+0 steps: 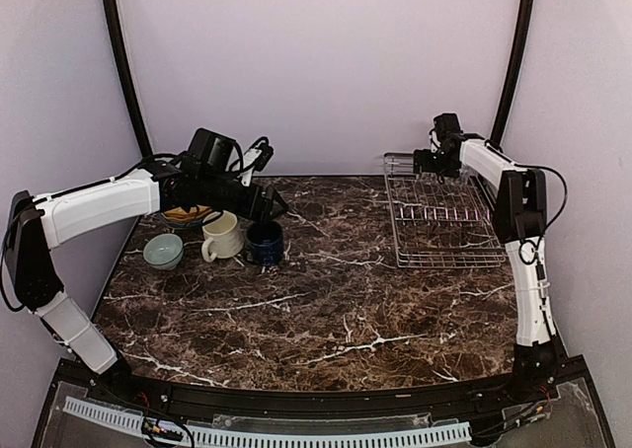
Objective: Unload the mixed dishes from the dish rack
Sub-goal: Grab the cup from the dish rack.
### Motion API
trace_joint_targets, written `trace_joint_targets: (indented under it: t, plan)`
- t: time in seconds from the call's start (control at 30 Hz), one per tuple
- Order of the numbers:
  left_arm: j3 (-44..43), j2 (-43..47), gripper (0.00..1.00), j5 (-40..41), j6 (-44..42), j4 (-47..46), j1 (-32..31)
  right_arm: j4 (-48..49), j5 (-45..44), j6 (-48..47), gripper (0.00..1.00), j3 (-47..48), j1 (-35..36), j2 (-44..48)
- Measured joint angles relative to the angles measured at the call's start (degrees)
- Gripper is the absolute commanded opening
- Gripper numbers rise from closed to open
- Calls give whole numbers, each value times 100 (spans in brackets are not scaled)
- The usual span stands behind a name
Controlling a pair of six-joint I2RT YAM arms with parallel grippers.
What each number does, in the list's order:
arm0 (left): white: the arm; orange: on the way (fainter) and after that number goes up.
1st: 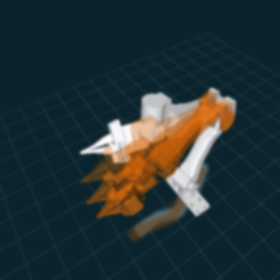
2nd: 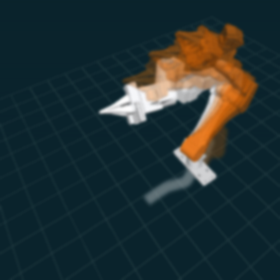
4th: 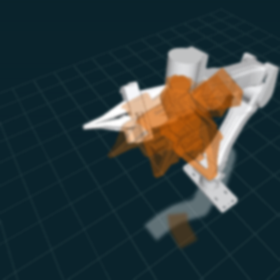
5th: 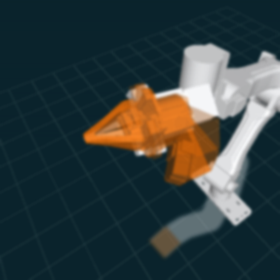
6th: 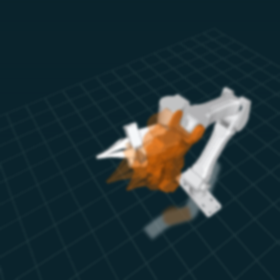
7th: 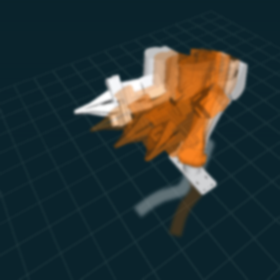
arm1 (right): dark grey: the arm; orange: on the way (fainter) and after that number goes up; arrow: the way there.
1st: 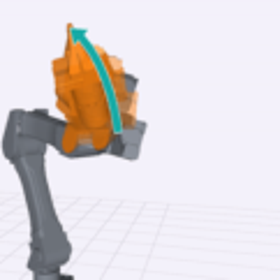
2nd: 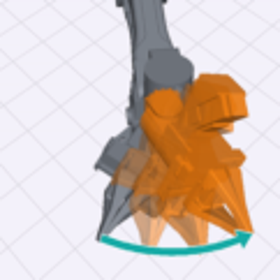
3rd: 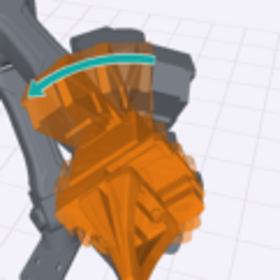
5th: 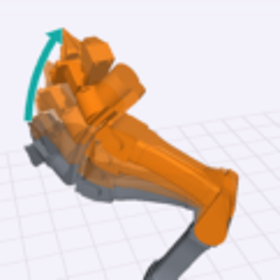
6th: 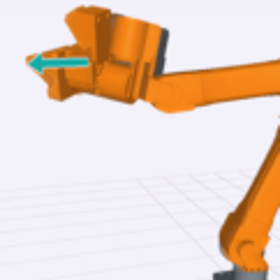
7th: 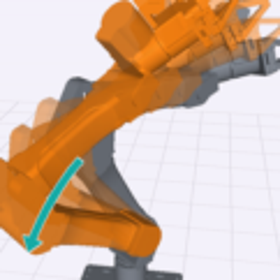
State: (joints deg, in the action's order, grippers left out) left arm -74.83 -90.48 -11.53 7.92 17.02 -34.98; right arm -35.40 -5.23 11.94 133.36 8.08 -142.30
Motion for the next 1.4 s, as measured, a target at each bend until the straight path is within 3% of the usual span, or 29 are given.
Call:
trace_joint_targets:
  t: [0.43,0.63,0.9,1.0,1.13,1.23,1.4]
  plan:
    - [55,9,80,20,-2,-74,-2,114,11,-131,33,146,-11,-214]
    - [188,144,84,26,0,-140,0,339,391,-72,26,-1080,-11,721]
    - [181,280,86,-787,809,-627,0,2041,1696,546,26,-4555,-13,4144]
    - [282,260,87,-1414,1652,-1475,0,3045,2396,1106,26,-5772,15,5117]
    - [935,210,87,-2039,3224,-3508,-37,4229,3235,1947,26,-7106,286,5790]
    - [1390,-133,87,-2251,4424,-5143,-177,4876,3565,2494,26,-7735,708,5978]
    - [1493,-870,85,-2365,5589,-6638,-597,5921,3963,3233,26,-8218,1495,6054]
